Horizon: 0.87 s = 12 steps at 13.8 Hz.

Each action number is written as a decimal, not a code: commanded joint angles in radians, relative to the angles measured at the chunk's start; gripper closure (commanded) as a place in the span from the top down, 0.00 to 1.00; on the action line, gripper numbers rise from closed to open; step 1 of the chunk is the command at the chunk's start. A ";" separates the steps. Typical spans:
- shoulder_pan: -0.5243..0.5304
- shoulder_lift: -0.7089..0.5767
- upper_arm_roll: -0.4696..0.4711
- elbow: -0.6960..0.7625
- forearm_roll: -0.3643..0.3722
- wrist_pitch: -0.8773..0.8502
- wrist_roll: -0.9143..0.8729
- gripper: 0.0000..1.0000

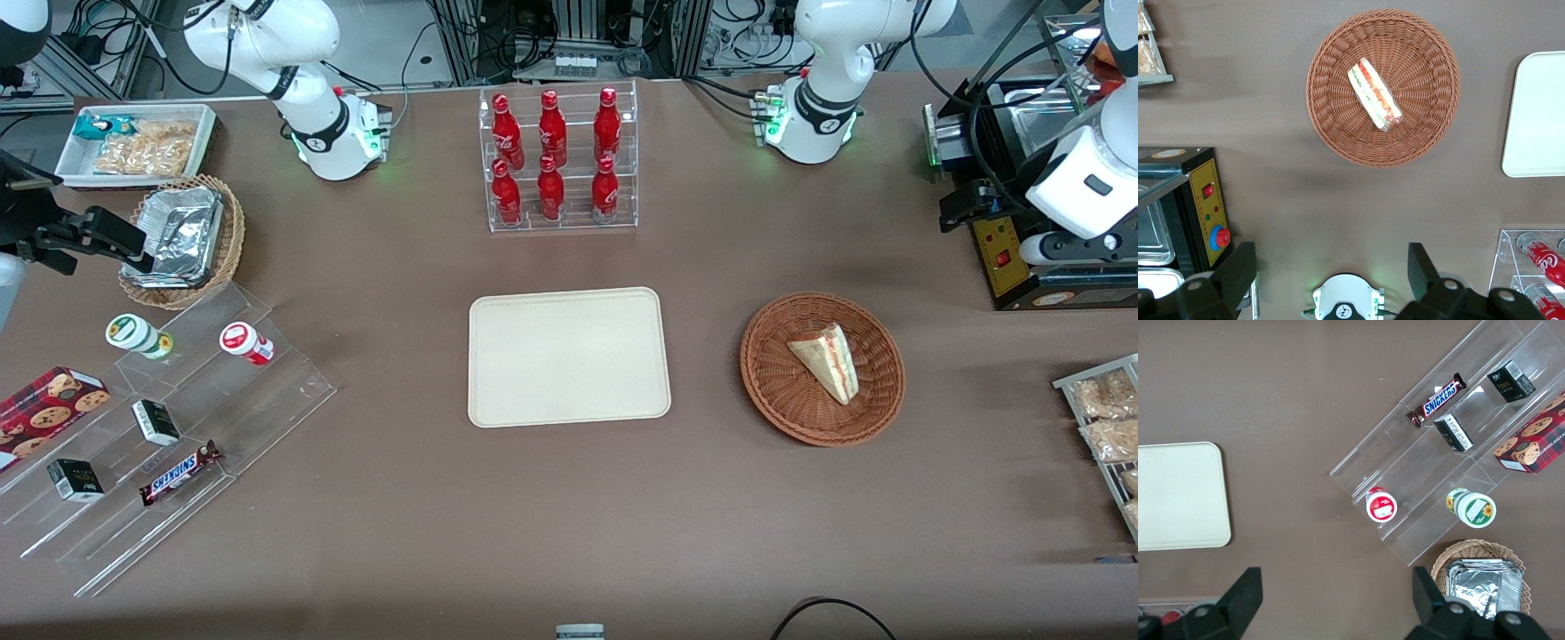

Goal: Place sandwich from basket to tray
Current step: 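Move the left gripper over the wicker basket above the wrapped sandwich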

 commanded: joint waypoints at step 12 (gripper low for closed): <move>-0.020 0.123 -0.007 -0.238 -0.003 0.271 -0.053 1.00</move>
